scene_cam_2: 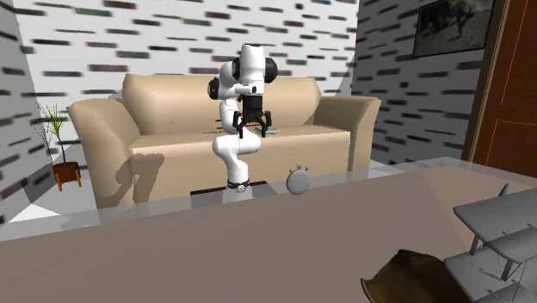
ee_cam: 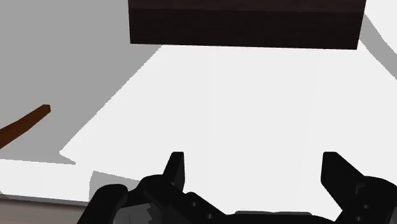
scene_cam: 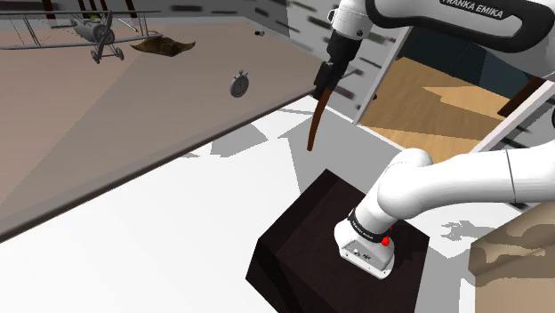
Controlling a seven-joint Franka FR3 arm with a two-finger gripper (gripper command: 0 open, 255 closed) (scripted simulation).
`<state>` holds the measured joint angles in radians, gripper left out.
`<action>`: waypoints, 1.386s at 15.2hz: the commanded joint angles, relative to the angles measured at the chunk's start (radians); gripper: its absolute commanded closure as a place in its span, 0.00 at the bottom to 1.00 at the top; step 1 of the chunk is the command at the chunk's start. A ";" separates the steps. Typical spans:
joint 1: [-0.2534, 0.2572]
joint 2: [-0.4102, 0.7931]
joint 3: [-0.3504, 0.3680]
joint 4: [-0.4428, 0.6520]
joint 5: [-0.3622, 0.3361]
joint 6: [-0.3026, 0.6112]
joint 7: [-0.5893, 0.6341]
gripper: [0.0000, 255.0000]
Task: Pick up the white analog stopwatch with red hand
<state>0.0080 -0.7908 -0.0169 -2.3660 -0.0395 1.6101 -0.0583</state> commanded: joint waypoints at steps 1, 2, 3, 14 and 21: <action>0.000 0.000 0.000 0.000 0.000 0.000 0.000 0.00; 0.002 0.032 0.001 0.012 0.006 0.028 0.004 0.00; 0.005 0.065 0.003 0.026 0.011 0.055 0.008 0.00; 0.029 0.430 0.013 0.256 0.067 0.283 0.035 0.00; 0.040 0.666 0.019 0.478 0.098 0.356 0.044 0.00</action>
<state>0.0465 -0.1632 0.0006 -1.9224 0.0536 1.9522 -0.0161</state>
